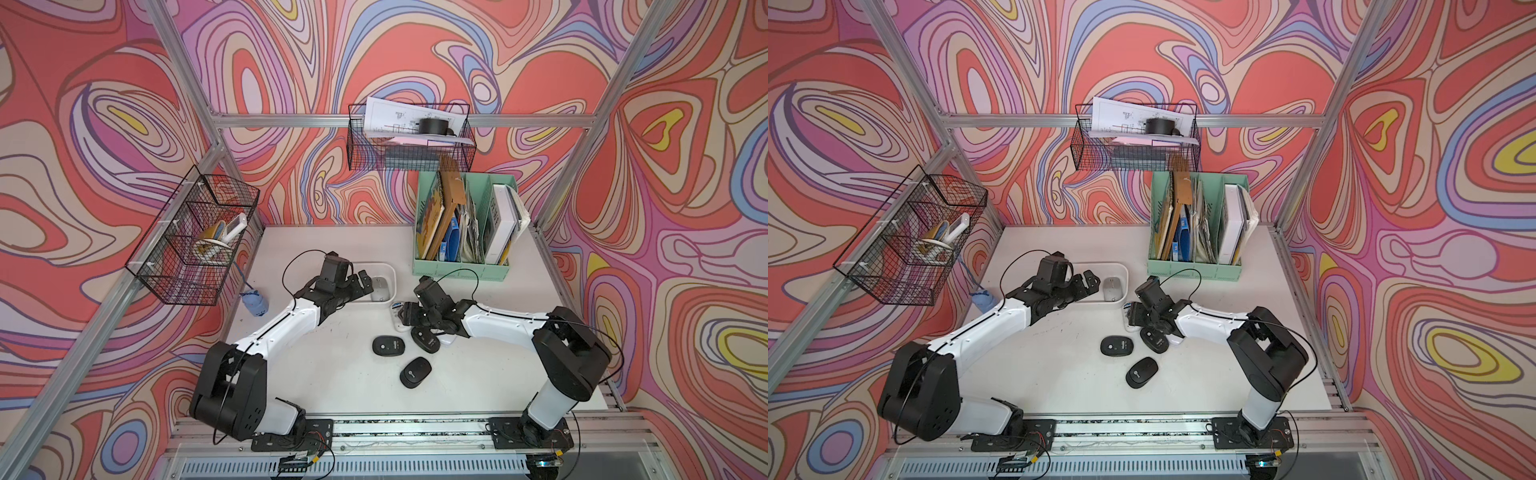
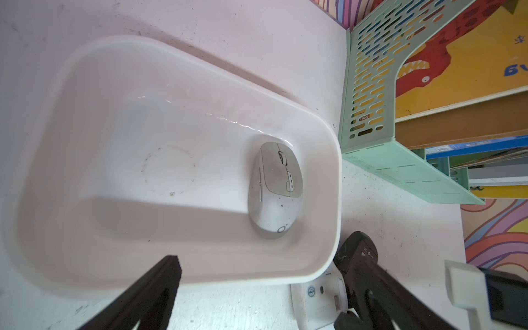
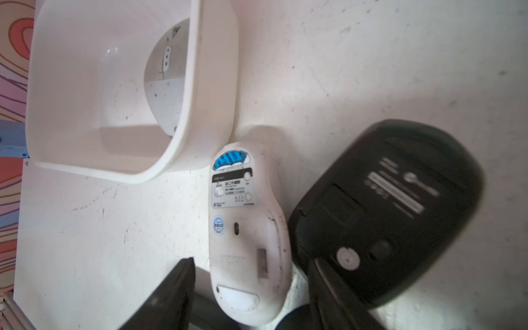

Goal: Put the mouse in the storage box
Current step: Pick up the mouse from the center of the board.

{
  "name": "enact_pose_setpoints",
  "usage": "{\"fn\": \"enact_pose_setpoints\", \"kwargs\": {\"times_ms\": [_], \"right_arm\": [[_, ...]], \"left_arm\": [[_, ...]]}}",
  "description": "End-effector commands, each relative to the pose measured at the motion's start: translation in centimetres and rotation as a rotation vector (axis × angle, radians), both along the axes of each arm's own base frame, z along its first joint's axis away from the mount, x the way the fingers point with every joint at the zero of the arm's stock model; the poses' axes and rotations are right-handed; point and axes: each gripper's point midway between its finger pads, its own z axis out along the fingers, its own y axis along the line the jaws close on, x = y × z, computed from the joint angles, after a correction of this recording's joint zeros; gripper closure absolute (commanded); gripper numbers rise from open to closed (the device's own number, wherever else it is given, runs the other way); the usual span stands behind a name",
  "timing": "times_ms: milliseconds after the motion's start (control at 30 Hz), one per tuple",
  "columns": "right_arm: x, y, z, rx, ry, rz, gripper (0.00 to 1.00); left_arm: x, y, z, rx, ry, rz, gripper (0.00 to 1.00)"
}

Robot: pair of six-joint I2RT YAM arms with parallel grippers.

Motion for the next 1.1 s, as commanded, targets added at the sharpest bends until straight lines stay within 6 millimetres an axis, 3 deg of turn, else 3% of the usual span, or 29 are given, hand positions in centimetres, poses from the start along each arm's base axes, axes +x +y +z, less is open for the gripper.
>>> {"fn": "enact_pose_setpoints", "kwargs": {"times_ms": [0,367,867,1067], "right_arm": [[0.2,1.5,-0.1,0.037,0.018,0.015,0.40],[0.4,0.7,-2.6,-0.044,0.057,-0.014,0.44],[0.7,1.6,-4.4,-0.051,0.097,-0.006,0.43],[1.1,1.2,-4.0,-0.059,0.082,-0.041,0.53]], "left_arm": [[-2.0,1.9,-0.1,0.055,-0.010,0.025,0.01],[-5.0,3.4,-0.6,0.080,-0.036,0.026,0.01],[-5.3,4.1,-0.5,0.105,-0.049,0.043,0.01],[-5.6,5.7,0.5,0.119,-0.081,0.087,0.01]]}}
